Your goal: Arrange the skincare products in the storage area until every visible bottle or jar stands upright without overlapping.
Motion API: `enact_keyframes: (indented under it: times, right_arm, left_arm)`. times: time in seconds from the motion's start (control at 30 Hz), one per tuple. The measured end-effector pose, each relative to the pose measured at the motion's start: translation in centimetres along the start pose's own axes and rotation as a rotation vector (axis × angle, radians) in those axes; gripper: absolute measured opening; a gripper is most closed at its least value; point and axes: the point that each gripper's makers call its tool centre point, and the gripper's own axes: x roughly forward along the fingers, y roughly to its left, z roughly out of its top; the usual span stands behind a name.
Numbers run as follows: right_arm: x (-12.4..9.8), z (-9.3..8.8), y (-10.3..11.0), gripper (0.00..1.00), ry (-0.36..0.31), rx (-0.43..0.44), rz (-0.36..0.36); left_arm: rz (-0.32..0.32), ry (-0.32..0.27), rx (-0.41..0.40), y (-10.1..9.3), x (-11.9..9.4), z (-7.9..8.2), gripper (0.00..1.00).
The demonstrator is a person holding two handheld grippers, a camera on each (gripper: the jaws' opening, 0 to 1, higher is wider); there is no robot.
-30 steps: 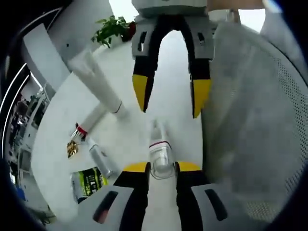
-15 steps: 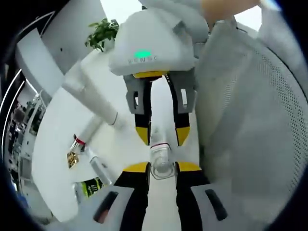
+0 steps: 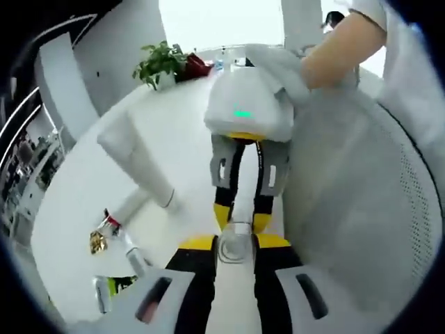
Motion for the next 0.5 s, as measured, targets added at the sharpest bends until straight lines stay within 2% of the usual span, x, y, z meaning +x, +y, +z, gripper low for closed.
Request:
enact_keyframes:
  times: [0.03,0.13,0.27,0.5]
  right_arm:
    - [-0.1,0.0,-0.2,0.20,-0.011,0.013,-0.008]
    - [-0.5,-0.2,-0.5,0.20,-0.058,0.068,-0.025]
    - [-0.8,-0.5,-0.9,0.21,-0.105,0.117,-0.044]
    - [-1.3,-1.1,-1.8,0.21,-0.129,0.139,-0.055]
  left_arm:
    - [0.006,-0.018,-0.012,0.4,0.3,0.3,0.24]
    - [0.012,-0.018,0.002,0.5,0.8,0.7,0.25]
    - [0.024,-0.063,0.002,1.0,1.4,1.8,0.25]
    - [0.023,-0.094,0.003,0.8,2.6,3.2,0.24]
